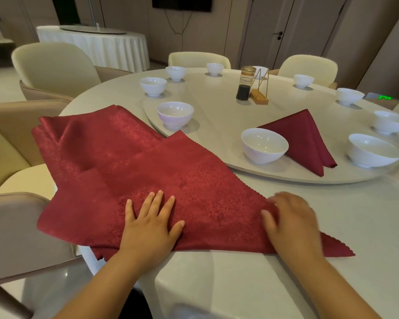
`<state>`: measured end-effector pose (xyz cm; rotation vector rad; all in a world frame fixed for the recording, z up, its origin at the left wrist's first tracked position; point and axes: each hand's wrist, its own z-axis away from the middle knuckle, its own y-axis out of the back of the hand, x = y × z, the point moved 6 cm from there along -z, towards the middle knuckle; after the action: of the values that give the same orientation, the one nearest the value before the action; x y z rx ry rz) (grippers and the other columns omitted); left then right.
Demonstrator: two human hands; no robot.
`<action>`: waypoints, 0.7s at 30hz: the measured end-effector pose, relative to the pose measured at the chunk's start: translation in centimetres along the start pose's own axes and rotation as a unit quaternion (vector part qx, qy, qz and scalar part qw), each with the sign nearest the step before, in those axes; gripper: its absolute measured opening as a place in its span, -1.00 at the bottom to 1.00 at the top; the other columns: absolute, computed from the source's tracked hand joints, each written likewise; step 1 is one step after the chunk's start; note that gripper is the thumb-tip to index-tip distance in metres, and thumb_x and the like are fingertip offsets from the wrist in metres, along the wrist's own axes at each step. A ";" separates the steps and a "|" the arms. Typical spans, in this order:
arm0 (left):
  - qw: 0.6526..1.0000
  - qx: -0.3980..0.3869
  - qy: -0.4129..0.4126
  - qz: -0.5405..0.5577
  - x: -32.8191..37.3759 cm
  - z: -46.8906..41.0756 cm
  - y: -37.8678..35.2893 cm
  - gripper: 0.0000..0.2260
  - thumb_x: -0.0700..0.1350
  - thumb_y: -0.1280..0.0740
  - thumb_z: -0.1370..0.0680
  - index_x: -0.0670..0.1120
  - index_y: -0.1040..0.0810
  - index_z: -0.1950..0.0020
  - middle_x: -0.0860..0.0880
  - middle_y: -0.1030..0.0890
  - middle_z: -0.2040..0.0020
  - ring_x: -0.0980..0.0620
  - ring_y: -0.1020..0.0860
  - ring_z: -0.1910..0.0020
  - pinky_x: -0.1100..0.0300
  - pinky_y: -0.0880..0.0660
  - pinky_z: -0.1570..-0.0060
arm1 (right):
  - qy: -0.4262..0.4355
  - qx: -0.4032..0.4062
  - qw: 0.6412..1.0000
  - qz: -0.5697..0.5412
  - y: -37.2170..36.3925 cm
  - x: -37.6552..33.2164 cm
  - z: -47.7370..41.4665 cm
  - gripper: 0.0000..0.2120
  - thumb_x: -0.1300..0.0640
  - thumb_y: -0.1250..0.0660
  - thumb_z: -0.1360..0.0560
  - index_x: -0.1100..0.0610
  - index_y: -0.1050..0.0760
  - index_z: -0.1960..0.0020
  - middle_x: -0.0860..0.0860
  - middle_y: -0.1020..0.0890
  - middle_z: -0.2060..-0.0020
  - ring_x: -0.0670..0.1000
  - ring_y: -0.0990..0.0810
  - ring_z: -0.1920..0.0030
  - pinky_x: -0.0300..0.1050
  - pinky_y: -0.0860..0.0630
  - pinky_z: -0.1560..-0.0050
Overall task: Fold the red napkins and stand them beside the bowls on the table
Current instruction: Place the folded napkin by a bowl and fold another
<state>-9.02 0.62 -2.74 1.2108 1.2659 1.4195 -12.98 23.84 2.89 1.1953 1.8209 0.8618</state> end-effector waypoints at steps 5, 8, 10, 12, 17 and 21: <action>1.000 -0.002 0.001 -0.014 0.0 0.0 0.0 -0.08 0.26 0.52 -0.14 0.10 0.17 -0.51 0.03 0.17 -0.53 0.07 0.21 -0.49 -0.09 0.29 -0.39 | 0.167 -0.129 0.977 0.009 -4.1 -7.1 4.9 -0.56 -0.14 0.01 -0.50 0.03 -0.37 -0.27 0.07 -0.55 -0.20 0.04 -0.43 -0.25 -0.08 -0.09 -0.30; 1.000 -0.005 -0.002 -0.020 0.1 0.0 -0.1 -0.08 0.25 0.53 -0.14 0.09 0.18 -0.51 0.03 0.18 -0.53 0.07 0.21 -0.49 -0.09 0.28 -0.39 | 0.102 -0.255 0.960 0.056 -6.3 -5.5 5.4 -0.32 -0.20 0.31 -0.57 0.01 -0.52 -0.21 0.05 -0.58 -0.16 0.03 -0.58 -0.15 -0.07 -0.11 -0.26; 1.000 -0.003 -0.003 -0.020 0.1 0.0 -0.1 -0.08 0.25 0.53 -0.14 0.09 0.18 -0.51 0.03 0.18 -0.53 0.07 0.21 -0.49 -0.09 0.28 -0.40 | 0.097 -0.266 0.955 0.091 -5.8 -4.0 4.5 -0.06 -0.37 0.53 -0.39 0.03 -0.34 -0.38 0.07 -0.34 -0.38 0.06 -0.36 -0.36 -0.11 0.06 -0.37; 1.000 -0.002 -0.004 -0.022 0.0 0.1 0.0 -0.08 0.24 0.53 -0.14 0.09 0.18 -0.51 0.02 0.18 -0.53 0.07 0.21 -0.49 -0.09 0.28 -0.40 | 0.068 -0.295 0.949 0.084 -5.5 -1.6 4.4 0.22 -0.45 0.75 0.03 -0.03 0.14 -0.51 -0.02 0.15 -0.49 0.00 0.14 -0.50 -0.12 0.34 -0.37; 1.000 0.003 -0.003 -0.012 0.1 0.1 0.1 -0.08 0.25 0.52 -0.15 0.09 0.14 -0.51 0.02 0.15 -0.53 0.06 0.18 -0.50 -0.08 0.27 -0.39 | -0.059 -0.303 0.946 0.095 -2.4 4.4 4.4 0.20 -0.59 0.54 0.05 -0.05 0.21 -0.49 -0.06 0.19 -0.50 -0.05 0.22 -0.48 -0.06 0.26 -0.43; 1.000 0.002 -0.002 -0.012 0.2 0.1 0.1 -0.07 0.25 0.51 -0.14 0.09 0.13 -0.51 0.01 0.13 -0.53 0.05 0.16 -0.50 -0.08 0.25 -0.40 | -0.141 -0.222 0.965 -0.027 -0.1 7.8 4.2 -0.11 -0.43 0.06 -0.28 0.07 -0.14 -0.47 0.04 -0.18 -0.46 0.02 -0.10 -0.46 -0.09 -0.01 -0.41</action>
<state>-8.91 0.79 -2.63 1.1959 1.2770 1.3973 -11.35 31.59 -1.05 0.9209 1.3352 0.9531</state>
